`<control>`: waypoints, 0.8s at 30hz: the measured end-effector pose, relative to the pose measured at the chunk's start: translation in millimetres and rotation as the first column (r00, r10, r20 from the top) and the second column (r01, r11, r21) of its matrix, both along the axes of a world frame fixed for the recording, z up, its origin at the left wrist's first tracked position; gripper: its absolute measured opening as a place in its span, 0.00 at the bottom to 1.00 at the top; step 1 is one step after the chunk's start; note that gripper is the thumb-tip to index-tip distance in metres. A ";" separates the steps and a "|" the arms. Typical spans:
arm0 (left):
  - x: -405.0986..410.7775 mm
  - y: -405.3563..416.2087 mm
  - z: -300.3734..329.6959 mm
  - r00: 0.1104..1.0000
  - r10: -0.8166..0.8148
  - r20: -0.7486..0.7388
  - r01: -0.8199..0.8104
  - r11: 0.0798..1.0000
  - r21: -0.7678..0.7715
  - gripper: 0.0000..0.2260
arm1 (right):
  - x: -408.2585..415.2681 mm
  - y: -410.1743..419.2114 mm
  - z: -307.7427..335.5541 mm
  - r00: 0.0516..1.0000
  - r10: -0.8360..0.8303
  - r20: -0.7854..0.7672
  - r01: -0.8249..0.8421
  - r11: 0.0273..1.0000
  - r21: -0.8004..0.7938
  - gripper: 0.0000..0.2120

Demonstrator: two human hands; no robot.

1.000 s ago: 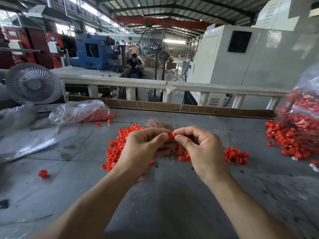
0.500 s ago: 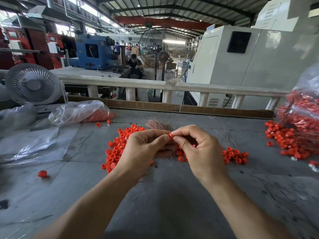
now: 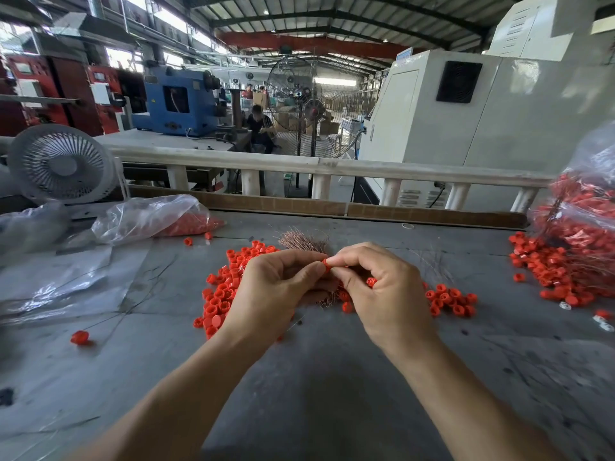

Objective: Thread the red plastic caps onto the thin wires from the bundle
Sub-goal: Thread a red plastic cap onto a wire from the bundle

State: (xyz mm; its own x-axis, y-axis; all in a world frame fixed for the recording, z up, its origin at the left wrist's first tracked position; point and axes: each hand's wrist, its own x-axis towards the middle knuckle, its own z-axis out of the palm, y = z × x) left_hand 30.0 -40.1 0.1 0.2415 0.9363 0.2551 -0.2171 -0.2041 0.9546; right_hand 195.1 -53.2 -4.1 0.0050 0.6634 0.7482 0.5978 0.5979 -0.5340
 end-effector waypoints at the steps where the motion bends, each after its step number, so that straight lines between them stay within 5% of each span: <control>1: 0.3 0.1 -0.1 1.000 0.005 0.002 -0.005 1.000 0.005 0.07 | -0.2 -0.3 0.4 1.000 -0.003 0.003 0.003 1.000 0.003 0.07; 9: 0.1 2.1 -2.1 0.997 0.009 0.073 -0.002 0.996 -0.089 0.07 | -5.3 -3.3 1.4 0.993 -0.045 0.107 0.043 0.999 0.024 0.07; 16: 1.5 5.5 -6.4 0.998 -0.030 0.056 0.039 0.983 -0.180 0.07 | -21.4 -3.6 -3.3 0.920 -0.308 0.241 0.275 0.948 0.160 0.07; 24: 1.4 5.9 -3.9 0.994 -0.026 0.107 0.052 0.969 -0.243 0.09 | -18.4 -0.3 -5.2 0.924 -0.323 0.206 0.289 0.940 0.181 0.06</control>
State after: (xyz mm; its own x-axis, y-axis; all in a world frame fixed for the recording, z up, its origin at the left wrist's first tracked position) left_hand 31.4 -34.3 -3.8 0.2637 0.9636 0.0442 -0.3193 0.0439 0.9466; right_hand 176.7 -53.5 -9.2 0.0077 0.5414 0.8407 0.8594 0.4262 -0.2823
